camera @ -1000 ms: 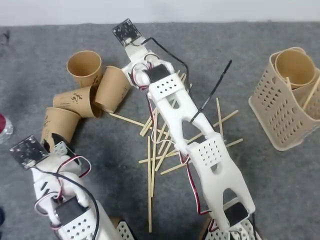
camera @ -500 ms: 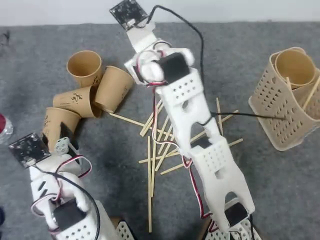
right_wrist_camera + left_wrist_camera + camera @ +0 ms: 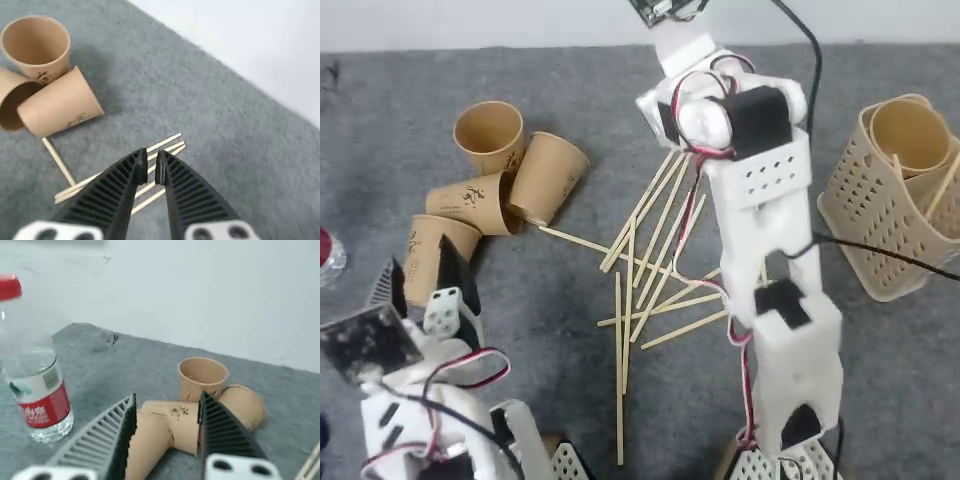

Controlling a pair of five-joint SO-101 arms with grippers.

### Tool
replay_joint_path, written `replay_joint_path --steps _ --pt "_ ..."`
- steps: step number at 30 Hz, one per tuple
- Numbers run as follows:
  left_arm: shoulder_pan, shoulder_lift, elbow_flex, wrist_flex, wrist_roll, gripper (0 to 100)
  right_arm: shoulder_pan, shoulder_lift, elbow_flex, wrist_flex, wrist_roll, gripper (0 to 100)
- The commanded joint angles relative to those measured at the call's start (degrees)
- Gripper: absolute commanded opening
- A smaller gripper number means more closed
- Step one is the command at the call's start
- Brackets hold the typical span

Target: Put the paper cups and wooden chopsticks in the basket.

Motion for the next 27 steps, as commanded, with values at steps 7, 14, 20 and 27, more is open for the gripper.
replay_joint_path --steps 7,14,20,27 --pt "3.5 40.0 -28.2 3.4 -0.9 20 -0.6 -27.6 27.1 2.2 0.9 5.8" --pt "3.4 57.2 -43.2 7.5 -6.7 20 2.5 -39.7 46.2 2.1 1.6 5.8" --pt "3.3 66.9 -47.3 10.6 -16.1 20 3.0 -51.5 68.6 -4.4 4.0 5.8" --pt "2.6 76.3 -48.9 12.1 -35.1 20 3.1 -67.5 101.5 -21.5 4.1 5.8"
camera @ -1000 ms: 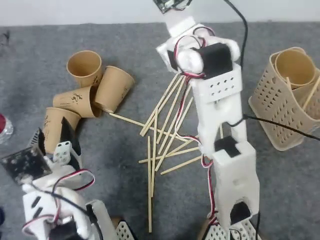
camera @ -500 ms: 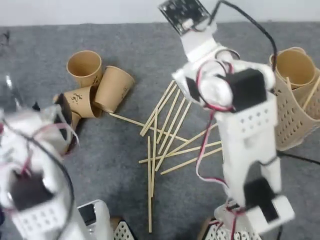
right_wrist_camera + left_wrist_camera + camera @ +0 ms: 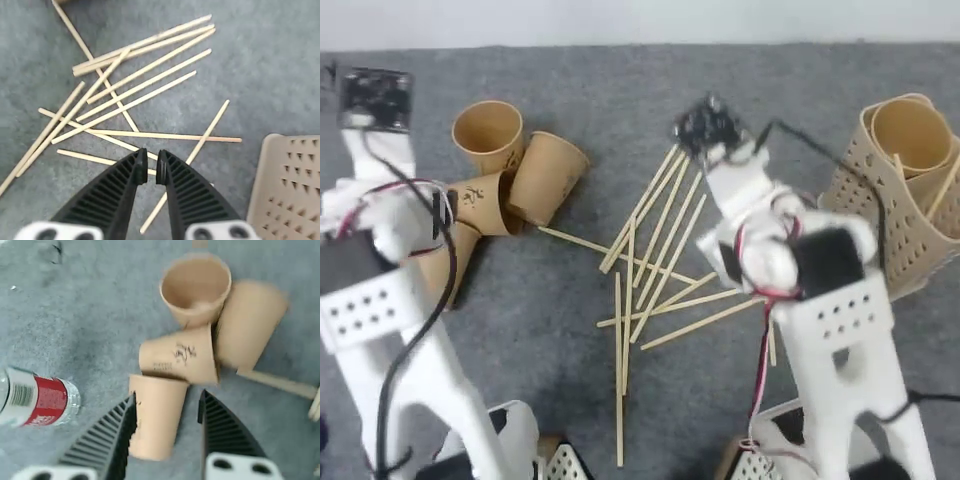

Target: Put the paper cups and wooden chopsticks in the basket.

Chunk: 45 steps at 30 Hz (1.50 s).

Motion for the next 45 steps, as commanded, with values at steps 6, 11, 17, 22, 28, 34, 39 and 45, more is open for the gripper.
replay_joint_path --steps 6,11,17,22,28,34,39,45 --pt "-2.5 12.1 -5.0 1.4 -26.9 20 0.4 -16.1 31.6 -17.2 0.8 5.8" --pt "-7.2 20.2 -15.9 -2.6 -34.3 20 0.4 -17.2 41.3 -24.0 0.3 5.8" --pt "-13.5 31.9 -22.5 -13.1 -34.5 20 0.4 -17.6 48.6 -31.9 0.2 5.8" --pt "-18.1 39.7 -22.2 -12.7 -39.6 20 0.4 -17.6 50.0 -33.5 0.2 5.8" --pt "-17.3 47.8 -22.2 -10.9 -39.6 20 0.4 -17.6 50.1 -33.6 0.1 5.8" --pt "-14.8 54.3 -22.2 -11.3 -39.6 17 0.4 -17.6 50.5 -33.5 0.1 5.8" --pt "-10.1 55.5 -21.8 -6.2 -37.7 10 0.4 -17.6 50.5 -33.7 0.1 5.8" --pt "-3.9 54.3 -21.8 3.3 -37.2 10 0.5 -17.6 50.5 -34.3 0.1 5.8"
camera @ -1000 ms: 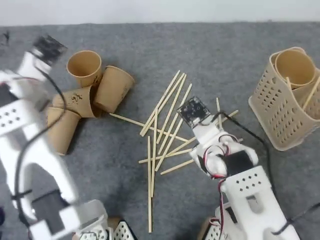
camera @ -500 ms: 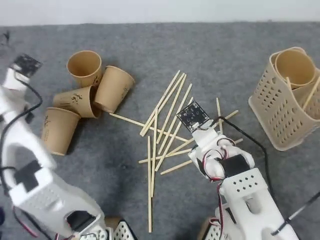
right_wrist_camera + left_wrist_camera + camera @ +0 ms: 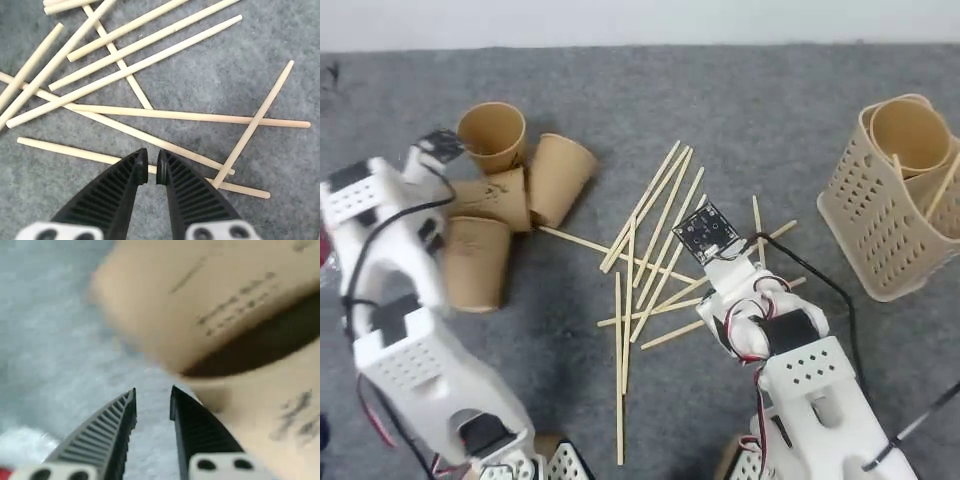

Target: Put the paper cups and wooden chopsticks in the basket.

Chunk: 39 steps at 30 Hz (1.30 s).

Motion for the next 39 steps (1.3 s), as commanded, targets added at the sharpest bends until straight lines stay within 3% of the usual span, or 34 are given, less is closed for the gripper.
replay_joint_path --steps 1,11,22,32,39 --pt "4.4 -2.7 -1.7 4.8 1.7 10 0.5 -1.3 -0.4 -0.8 0.2 5.8" --pt "18.0 -20.1 12.3 6.6 6.1 10 0.5 -1.3 -0.4 -0.9 0.2 5.8" --pt "32.8 -36.0 28.8 1.2 13.5 10 3.5 -1.3 -0.4 -0.8 0.2 5.8" --pt "36.7 -49.2 21.8 0.2 15.4 10 7.2 -1.3 -0.4 -0.8 0.2 5.8" --pt "31.8 -44.0 23.4 -22.3 24.8 10 6.8 -1.1 -0.3 -0.8 0.1 5.8"
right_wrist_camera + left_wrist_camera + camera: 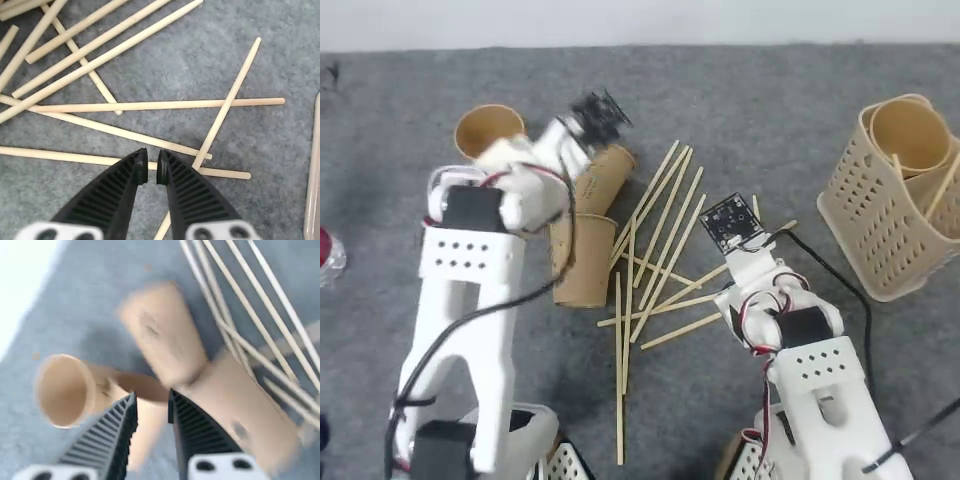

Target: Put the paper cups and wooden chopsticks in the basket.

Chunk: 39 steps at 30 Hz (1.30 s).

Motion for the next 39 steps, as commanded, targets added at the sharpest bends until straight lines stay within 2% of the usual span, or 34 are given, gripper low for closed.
replay_joint_path --steps 1,5,19,26,33,39 --pt "-2.3 5.1 1.3 -14.8 4.0 10 0.1 -0.9 -0.2 -0.7 0.0 5.8" --pt "-2.5 12.6 1.6 -16.2 4.2 10 0.0 -1.3 1.8 -2.9 0.0 5.8" --pt "-2.7 25.8 1.4 -18.0 4.1 10 0.0 -1.3 2.1 -3.9 0.0 5.8" --pt "-1.3 27.2 -1.7 -9.9 3.9 10 0.0 -1.3 2.1 -4.0 0.0 5.8" --pt "0.9 27.8 -5.2 4.5 -0.8 16 0.0 -1.3 2.1 -4.0 0.0 5.8" --pt "4.0 27.1 -5.7 14.7 -1.2 16 0.0 -1.3 2.1 -4.0 0.0 5.8"
